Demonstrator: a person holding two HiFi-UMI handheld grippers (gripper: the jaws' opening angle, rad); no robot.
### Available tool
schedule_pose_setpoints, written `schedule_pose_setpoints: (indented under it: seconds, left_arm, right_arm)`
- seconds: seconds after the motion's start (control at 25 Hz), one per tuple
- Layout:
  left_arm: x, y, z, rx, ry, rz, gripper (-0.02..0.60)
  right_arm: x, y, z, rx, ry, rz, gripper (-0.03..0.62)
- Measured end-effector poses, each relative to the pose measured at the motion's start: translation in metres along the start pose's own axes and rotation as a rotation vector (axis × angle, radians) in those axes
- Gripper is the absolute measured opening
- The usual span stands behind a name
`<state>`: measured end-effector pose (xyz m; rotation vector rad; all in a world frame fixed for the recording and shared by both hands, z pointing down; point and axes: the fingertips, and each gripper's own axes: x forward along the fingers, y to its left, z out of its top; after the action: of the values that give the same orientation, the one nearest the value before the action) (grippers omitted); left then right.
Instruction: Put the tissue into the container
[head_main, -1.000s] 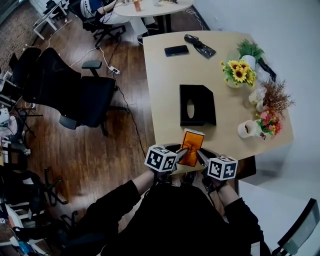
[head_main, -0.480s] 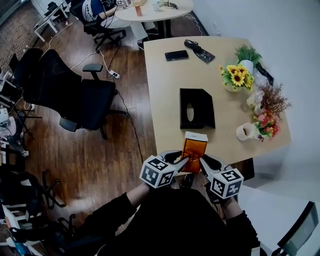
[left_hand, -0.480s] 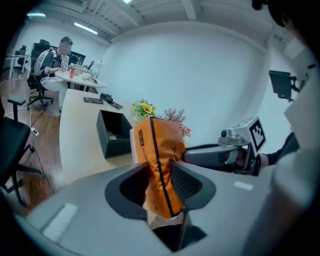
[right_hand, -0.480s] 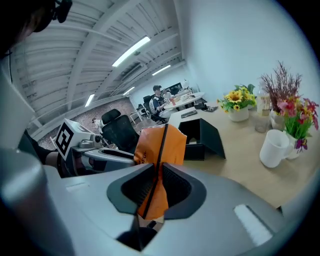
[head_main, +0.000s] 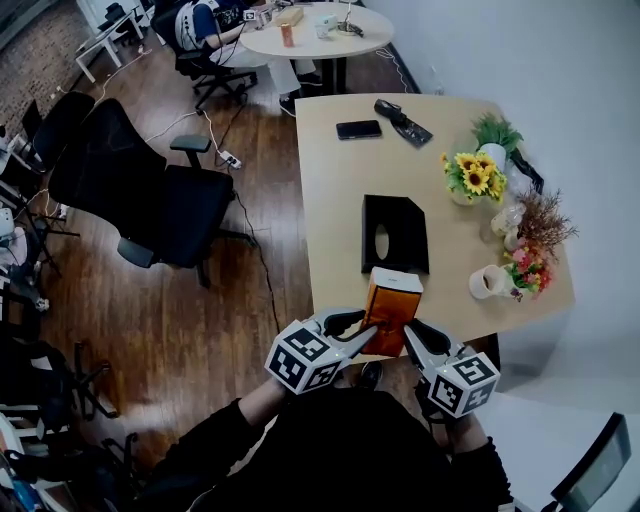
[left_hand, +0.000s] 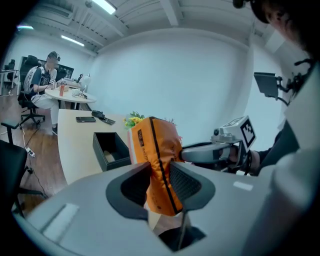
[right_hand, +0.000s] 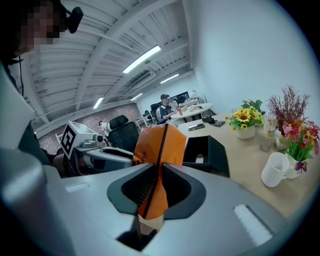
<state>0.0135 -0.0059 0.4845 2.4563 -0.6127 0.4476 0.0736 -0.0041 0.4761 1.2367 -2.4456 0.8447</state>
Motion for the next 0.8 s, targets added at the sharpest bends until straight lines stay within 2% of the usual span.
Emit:
schedule_pose_setpoints:
  seconds: [0.28,0.56,0.8]
  left_arm:
    - [-0.020,-0.010,0.037,0.088,-0.068,0.012,0.098]
    - [-0.025,-0.008,0.073,0.129,-0.115,0.029,0.097]
    - [-0.021,0.000,0.096,0.101,-0.142,0.025,0.095]
  right_arm:
    - [-0.012,0.016,0.039,-0.070,-0.074,-0.006,0.054]
    - [-0.014,0.018,0.077,-0.112,-0.119,-0.009,0.054]
    - [-0.010,0.010,0.101,-0.104,-0.122,0.008,0.054]
